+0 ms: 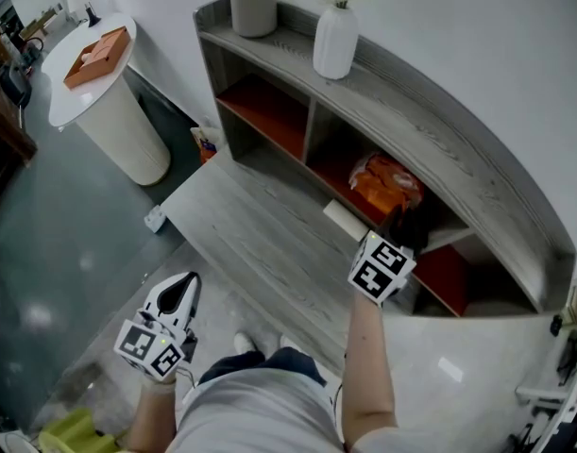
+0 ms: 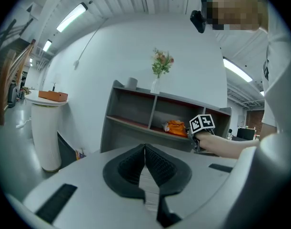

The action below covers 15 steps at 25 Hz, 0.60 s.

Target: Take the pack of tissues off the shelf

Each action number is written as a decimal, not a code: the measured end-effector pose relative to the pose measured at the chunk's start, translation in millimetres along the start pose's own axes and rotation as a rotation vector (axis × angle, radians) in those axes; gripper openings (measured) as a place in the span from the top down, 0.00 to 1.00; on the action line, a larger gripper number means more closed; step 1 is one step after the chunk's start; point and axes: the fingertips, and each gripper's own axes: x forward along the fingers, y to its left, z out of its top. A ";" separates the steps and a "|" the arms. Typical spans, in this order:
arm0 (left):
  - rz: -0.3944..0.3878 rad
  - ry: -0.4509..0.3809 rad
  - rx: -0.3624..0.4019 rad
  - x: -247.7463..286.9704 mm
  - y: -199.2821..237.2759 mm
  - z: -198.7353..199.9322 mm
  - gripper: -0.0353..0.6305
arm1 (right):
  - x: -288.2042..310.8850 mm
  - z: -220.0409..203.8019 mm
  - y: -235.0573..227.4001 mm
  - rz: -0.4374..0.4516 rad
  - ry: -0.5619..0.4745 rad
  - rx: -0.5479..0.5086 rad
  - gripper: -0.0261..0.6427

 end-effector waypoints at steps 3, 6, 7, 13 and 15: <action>0.007 0.000 -0.003 -0.6 2.0 -0.3 0.92 | -1.2 0.2 0.2 -0.003 -0.007 0.001 0.90; 0.013 -0.004 -0.005 -3.0 1.7 -0.2 0.92 | -4.7 3.0 2.6 0.004 -0.020 -0.004 0.92; 0.015 -0.006 -0.006 -4.4 1.2 -0.6 0.92 | -6.8 4.9 3.8 0.009 -0.027 -0.008 0.92; 0.056 -0.020 -0.015 -17.8 -0.6 -3.0 0.92 | -22.2 14.9 21.1 0.076 -0.055 -0.017 0.92; 0.068 -0.025 -0.017 -23.8 -2.0 -4.0 0.92 | -28.8 16.6 28.8 0.103 -0.063 -0.018 0.92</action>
